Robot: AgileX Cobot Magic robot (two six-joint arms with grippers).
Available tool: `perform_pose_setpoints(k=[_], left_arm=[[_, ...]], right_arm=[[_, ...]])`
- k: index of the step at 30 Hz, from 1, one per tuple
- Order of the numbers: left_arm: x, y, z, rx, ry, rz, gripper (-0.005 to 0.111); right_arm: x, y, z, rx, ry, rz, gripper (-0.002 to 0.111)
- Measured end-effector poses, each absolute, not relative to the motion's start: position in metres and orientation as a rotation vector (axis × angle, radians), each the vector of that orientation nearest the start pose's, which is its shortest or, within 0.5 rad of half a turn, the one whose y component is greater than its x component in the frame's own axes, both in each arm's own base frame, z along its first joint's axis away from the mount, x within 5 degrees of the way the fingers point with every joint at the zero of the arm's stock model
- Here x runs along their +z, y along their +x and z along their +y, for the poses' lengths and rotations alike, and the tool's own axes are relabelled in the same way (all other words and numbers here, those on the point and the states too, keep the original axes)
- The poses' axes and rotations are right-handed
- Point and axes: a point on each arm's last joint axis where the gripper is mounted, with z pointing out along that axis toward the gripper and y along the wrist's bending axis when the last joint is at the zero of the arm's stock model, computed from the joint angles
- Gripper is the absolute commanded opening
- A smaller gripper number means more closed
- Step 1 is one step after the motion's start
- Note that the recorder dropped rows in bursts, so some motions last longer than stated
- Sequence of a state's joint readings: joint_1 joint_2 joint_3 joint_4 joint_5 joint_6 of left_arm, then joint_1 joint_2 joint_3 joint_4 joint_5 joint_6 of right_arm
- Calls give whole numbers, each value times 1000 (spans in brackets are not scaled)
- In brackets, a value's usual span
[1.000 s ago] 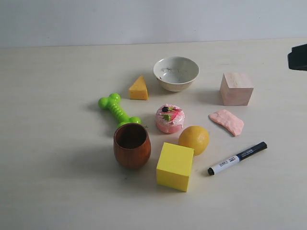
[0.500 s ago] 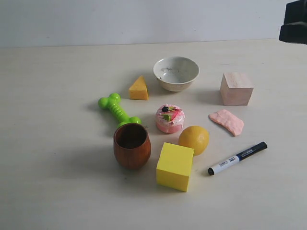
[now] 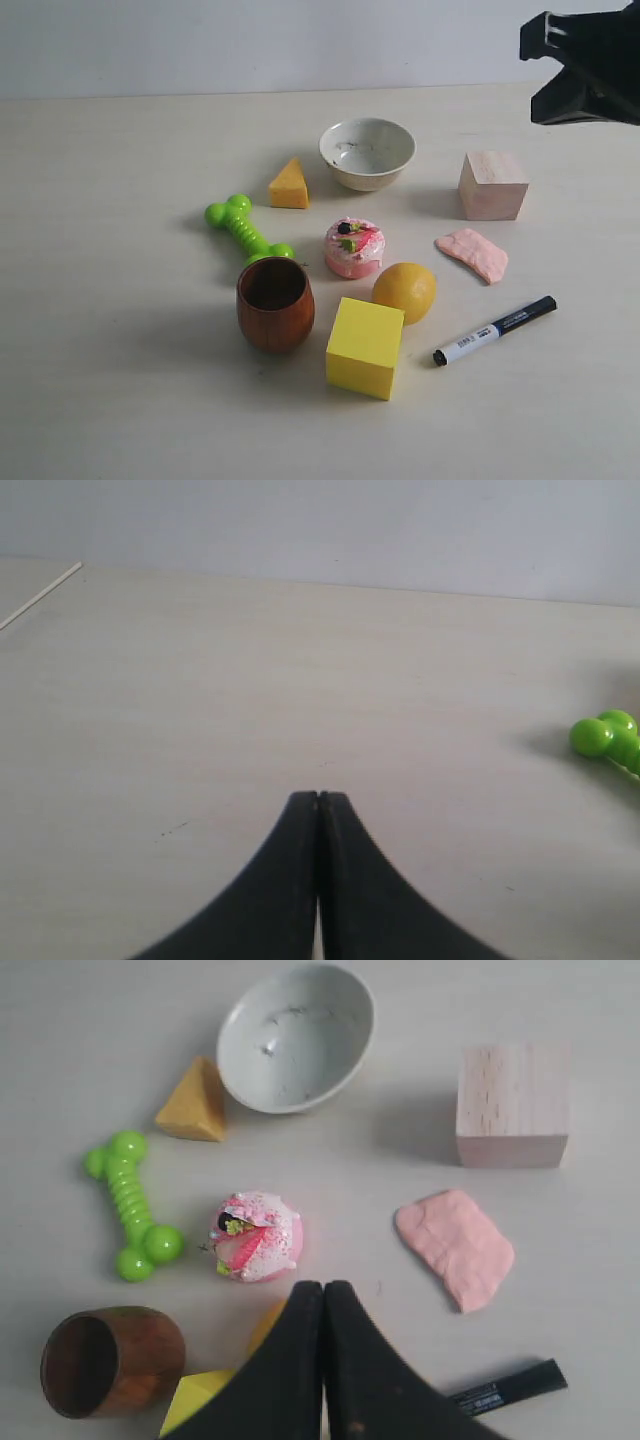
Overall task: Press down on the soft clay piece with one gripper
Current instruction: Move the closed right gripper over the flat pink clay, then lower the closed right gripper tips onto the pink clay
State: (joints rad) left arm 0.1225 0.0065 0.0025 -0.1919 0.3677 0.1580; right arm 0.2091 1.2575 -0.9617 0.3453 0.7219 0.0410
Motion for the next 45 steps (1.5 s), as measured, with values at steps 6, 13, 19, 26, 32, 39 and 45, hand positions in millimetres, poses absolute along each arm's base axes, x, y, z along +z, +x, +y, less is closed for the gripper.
perform_pose_setpoints(k=[6,13,19,26,32,39,45], left_arm=[[180,54,0,7,-86,1851,0],[180,54,0,7,-86,1851,0],[180,54,0,7,-86,1851,0],[180,54,0,7,-86,1851,0],[180,54,0,7,-86,1851,0],[180,54,0,7,-86,1851,0],[180,54,0,7,-86,1851,0]], right_arm=[[264,279,95,426,176,2741,0],[241,301,126,268,264,2889,0],[231,313,131,216,406,2955,0],[209,318,133,167,563,3009,0],[191,320,134,106,737,3043,0],[186,327,134,61,822,3017,0],[190,342,136,24,805,2980,0]])
